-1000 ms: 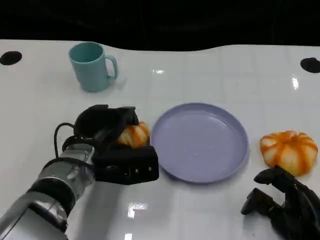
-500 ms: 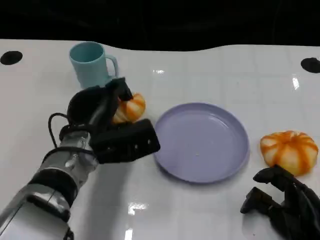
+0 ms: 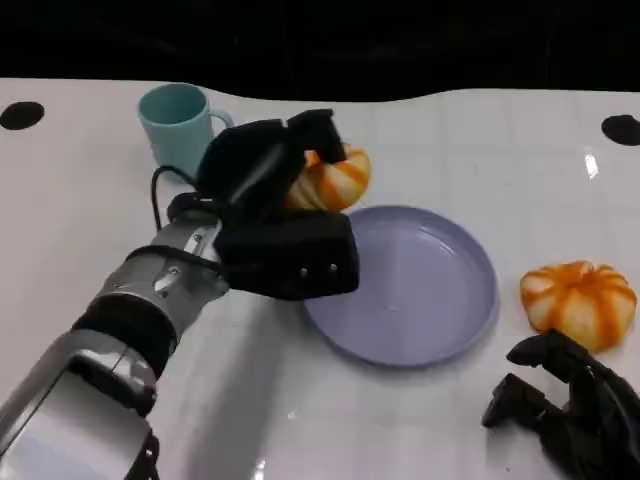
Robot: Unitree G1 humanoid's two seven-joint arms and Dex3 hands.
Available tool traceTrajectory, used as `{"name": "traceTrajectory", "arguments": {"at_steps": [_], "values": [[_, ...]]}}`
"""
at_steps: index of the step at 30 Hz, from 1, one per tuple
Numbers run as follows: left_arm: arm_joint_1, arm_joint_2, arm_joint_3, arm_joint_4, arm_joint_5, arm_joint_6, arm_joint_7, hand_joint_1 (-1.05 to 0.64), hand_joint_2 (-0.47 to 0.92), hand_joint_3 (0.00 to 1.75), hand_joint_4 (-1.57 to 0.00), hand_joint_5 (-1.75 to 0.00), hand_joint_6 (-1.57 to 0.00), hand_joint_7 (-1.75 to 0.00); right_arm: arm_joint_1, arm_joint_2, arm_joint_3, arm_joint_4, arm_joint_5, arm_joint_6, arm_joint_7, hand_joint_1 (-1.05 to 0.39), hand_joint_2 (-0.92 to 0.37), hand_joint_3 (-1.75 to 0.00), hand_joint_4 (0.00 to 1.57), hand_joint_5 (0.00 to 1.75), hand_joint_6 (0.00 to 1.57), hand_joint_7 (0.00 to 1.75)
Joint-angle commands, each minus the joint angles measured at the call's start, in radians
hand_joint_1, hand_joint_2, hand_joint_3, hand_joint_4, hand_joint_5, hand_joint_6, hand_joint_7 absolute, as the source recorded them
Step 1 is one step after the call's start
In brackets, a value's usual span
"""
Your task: Grasp the bread from the table and place it into the plate.
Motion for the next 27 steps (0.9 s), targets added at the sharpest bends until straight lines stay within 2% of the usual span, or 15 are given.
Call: {"name": "traceTrajectory", "arguments": {"at_steps": [1, 14, 16, 17, 18, 19, 20, 21, 22, 25, 26, 27], "values": [[-0.045, -0.031, -0.010, 0.000, -0.009, -0.046, -0.094, -0.19, 0.52, 1.18, -0.89, -1.75, -0.72, -1.75, 0.010, -0.013, -0.009, -0.005, 0.010, 0.010, 0.004, -0.51, -0.92, -0.20, 0.67, 1.48, 0.57, 1.21], [-0.068, -0.096, -0.034, 0.056, 0.005, -0.028, -0.198, -0.16, 0.54, 1.19, -0.89, -1.75, -0.71, -1.75, 0.009, -0.016, -0.006, -0.005, 0.010, 0.008, 0.010, -0.51, -0.92, -0.21, 0.68, 1.46, 0.58, 1.18], [-0.075, -0.107, -0.039, 0.073, 0.009, -0.016, -0.211, -0.14, 0.54, 1.14, -0.86, -1.75, -0.69, -1.75, 0.009, -0.017, -0.006, -0.008, 0.010, 0.012, 0.008, -0.52, -0.92, -0.22, 0.68, 1.46, 0.59, 1.17], [-0.077, -0.109, -0.040, 0.079, 0.008, -0.011, -0.222, -0.14, 0.57, 1.01, -0.80, -1.75, -0.72, -1.49, 0.009, -0.016, -0.006, -0.009, 0.011, 0.014, 0.007, -0.52, -0.92, -0.21, 0.69, 1.45, 0.60, 1.16], [-0.083, -0.110, -0.033, 0.084, -0.006, -0.007, -0.268, -0.14, 0.59, 0.95, -0.78, -1.75, -0.74, -1.38, 0.009, -0.017, -0.006, -0.009, 0.011, 0.014, 0.009, -0.52, -0.92, -0.21, 0.69, 1.44, 0.60, 1.16], [-0.087, -0.109, -0.027, 0.088, -0.019, -0.007, -0.306, -0.18, 0.68, 0.75, -0.68, -1.68, -0.73, -1.05, 0.008, -0.019, -0.005, -0.009, 0.010, 0.012, 0.012, -0.52, -0.92, -0.21, 0.69, 1.44, 0.60, 1.15], [-0.091, -0.109, -0.017, 0.092, -0.034, -0.007, -0.350, -0.22, 0.81, 0.50, -0.61, -1.50, -0.77, -0.65, 0.008, -0.020, -0.004, -0.008, 0.009, 0.012, 0.014, -0.52, -0.92, -0.23, 0.69, 1.44, 0.60, 1.15], [-0.092, -0.108, -0.010, 0.093, -0.043, -0.007, -0.380, -0.25, 0.86, 0.39, -0.58, -1.38, -0.76, -0.44, 0.008, -0.021, -0.004, -0.007, 0.009, 0.012, 0.016, -0.51, -0.92, -0.23, 0.69, 1.44, 0.60, 1.15], [-0.093, -0.108, -0.006, 0.093, -0.049, -0.006, -0.396, -0.27, 0.90, 0.33, -0.57, -1.30, -0.76, -0.31, 0.008, -0.021, -0.005, -0.007, 0.009, 0.012, 0.016, -0.51, -0.92, -0.24, 0.69, 1.44, 0.60, 1.15], [-0.106, -0.102, -0.021, 0.094, -0.036, 0.010, -0.452, -0.28, 0.92, 0.29, -0.56, -1.26, -0.76, -0.22, 0.010, -0.020, -0.005, -0.010, 0.009, 0.014, 0.015, -0.51, -0.92, -0.24, 0.69, 1.44, 0.60, 1.15], [-0.116, -0.098, -0.036, 0.097, -0.023, 0.022, -0.484, -0.51, 0.92, 0.39, -0.28, -0.79, -0.50, -0.11, 0.012, -0.019, -0.004, -0.013, 0.009, 0.015, 0.014, -0.51, -0.92, -0.23, 0.69, 1.44, 0.60, 1.15], [-0.125, -0.094, -0.050, 0.098, -0.011, 0.036, -0.518, -0.59, 0.92, 0.43, -0.22, -0.58, -0.41, -0.07, 0.012, -0.020, -0.004, -0.013, 0.009, 0.015, 0.015, -0.51, -0.92, -0.23, 0.69, 1.44, 0.60, 1.15]]}}
